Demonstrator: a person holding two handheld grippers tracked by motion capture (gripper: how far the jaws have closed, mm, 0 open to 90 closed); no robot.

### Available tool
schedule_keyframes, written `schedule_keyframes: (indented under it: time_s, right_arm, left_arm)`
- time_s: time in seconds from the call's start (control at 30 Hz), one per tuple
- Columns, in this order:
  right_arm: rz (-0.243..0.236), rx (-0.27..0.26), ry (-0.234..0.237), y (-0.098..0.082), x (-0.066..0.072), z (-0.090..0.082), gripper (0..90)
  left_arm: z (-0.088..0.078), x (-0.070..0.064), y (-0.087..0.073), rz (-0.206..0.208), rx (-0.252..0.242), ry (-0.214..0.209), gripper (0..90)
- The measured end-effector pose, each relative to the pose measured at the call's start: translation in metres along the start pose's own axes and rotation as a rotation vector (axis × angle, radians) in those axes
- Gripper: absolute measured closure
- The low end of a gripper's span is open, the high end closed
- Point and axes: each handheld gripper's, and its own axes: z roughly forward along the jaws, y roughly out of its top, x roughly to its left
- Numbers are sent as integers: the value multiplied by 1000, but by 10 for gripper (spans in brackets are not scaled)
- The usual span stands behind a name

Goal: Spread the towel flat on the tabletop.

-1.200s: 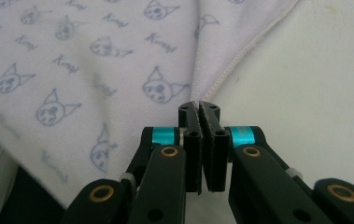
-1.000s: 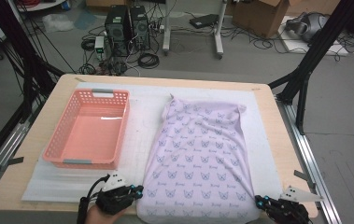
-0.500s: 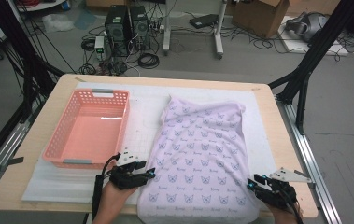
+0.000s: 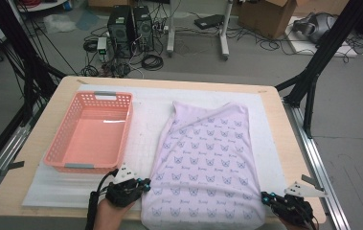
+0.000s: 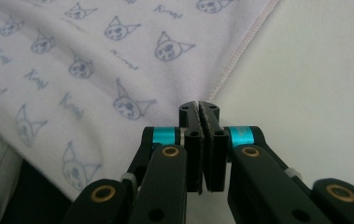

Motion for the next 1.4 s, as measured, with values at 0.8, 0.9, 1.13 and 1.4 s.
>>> schedule_keyframes:
  time_s: [0.8, 0.9, 1.13, 1.4]
  right_arm:
    - [38, -3, -157, 38, -6, 42, 738]
    - [43, -9, -150, 35, -9, 39, 857]
    - [24, -28, -118, 24, -11, 28, 799]
    - [35, -124, -85, 40, -18, 30, 555]
  left_arm:
    - [49, 13, 36, -34, -39, 52, 627]
    - [48, 9, 35, -6, -25, 122, 850]
    - [25, 21, 24, -101, -31, 164, 816]
    - [52, 17, 53, -70, -96, 109, 585]
